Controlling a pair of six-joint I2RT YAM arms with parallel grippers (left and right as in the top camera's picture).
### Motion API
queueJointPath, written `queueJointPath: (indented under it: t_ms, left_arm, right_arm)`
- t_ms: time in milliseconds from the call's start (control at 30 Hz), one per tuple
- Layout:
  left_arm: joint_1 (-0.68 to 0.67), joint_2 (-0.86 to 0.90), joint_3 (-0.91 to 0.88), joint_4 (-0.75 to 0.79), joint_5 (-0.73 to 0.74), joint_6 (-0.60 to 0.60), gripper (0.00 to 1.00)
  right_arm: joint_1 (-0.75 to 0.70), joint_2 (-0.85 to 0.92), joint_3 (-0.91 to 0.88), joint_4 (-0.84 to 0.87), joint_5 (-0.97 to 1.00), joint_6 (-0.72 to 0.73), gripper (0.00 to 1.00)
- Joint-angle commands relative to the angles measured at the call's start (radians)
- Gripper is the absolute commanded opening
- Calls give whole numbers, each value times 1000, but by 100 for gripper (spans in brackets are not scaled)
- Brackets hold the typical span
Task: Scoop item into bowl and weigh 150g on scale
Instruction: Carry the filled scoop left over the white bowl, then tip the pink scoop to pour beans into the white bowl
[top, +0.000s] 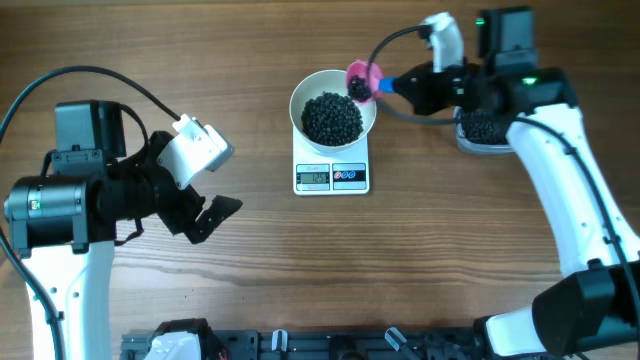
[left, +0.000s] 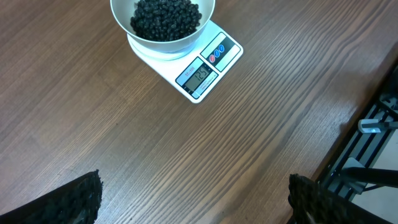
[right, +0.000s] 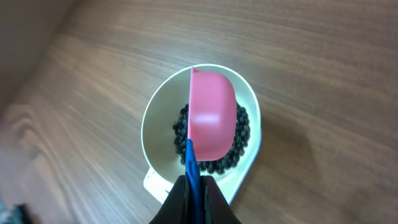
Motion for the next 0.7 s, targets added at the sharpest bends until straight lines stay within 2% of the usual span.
queueJointPath:
  t_ms: [0,167,300,667]
  left_arm:
    - [-4,3,-3,0,-2,-9,100]
    - [-4,3,-3,0,-2,-9,100]
    - [-4,3,-3,0,-2,-9,100]
    - [-4,3,-3,0,-2,-9,100]
  right_arm:
    - [87,-17,19,20,206,-89,5]
    - [207,-17,18,19,458,-270,4]
    - [251,-17,18,47,570,-327,4]
    - [258,-17,18,93,492,-341,4]
